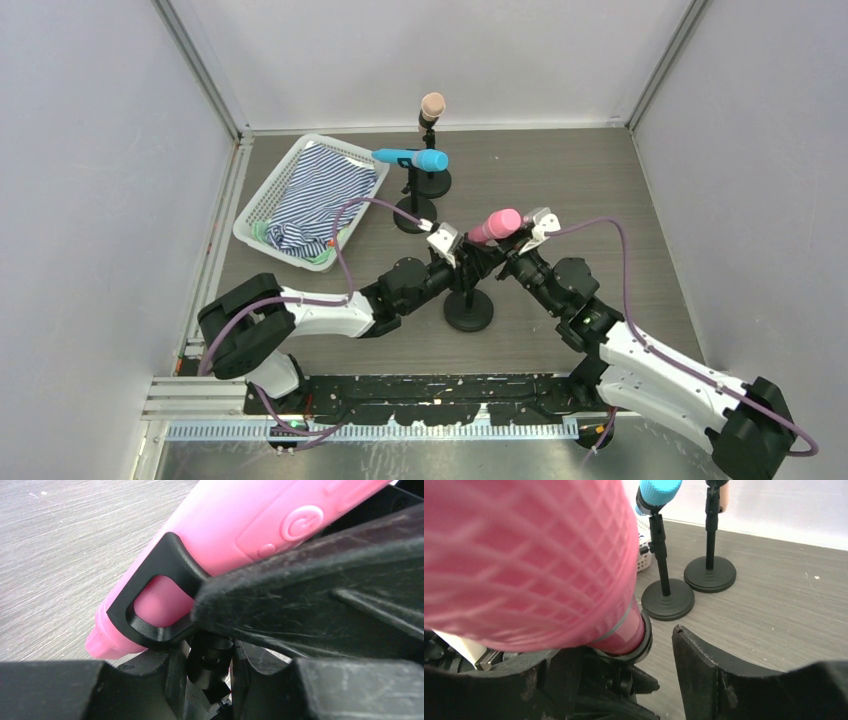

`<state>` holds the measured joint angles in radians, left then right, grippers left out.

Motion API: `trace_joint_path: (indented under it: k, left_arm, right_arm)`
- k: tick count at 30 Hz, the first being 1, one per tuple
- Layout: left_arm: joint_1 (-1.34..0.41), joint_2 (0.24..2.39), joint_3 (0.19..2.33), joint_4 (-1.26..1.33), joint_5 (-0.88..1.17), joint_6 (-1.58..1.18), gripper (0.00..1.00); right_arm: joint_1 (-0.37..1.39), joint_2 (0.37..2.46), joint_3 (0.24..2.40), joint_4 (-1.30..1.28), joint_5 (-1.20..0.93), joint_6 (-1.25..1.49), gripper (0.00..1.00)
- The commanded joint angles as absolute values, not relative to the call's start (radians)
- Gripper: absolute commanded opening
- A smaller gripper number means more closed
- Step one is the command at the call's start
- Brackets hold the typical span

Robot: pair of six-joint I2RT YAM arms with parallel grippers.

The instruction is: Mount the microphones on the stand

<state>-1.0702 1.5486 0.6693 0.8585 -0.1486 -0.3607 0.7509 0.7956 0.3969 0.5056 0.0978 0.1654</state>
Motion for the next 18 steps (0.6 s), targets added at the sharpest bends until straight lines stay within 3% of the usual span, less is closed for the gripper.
trace_joint_path:
  k: [1,9,18]
  left_arm:
    - [-1.076,1.517,0.659,0.907,-0.155,-0.352,0.00]
    - [-1.076,1.518,0.652,0.867,-0.205,-0.284,0.00]
    - [-1.077,1.512,0.690,0.785,-0.256,-0.158,0.00]
  right_arm:
    - [0.752,0.689,0.472,0.307,0.082,0.225,0.69]
    - [0.753,0.495,0.627,-0.110,0.103,0.350,0.70]
    - [0.753,0.592,0.990,-0.584,0.037,0.414,0.70]
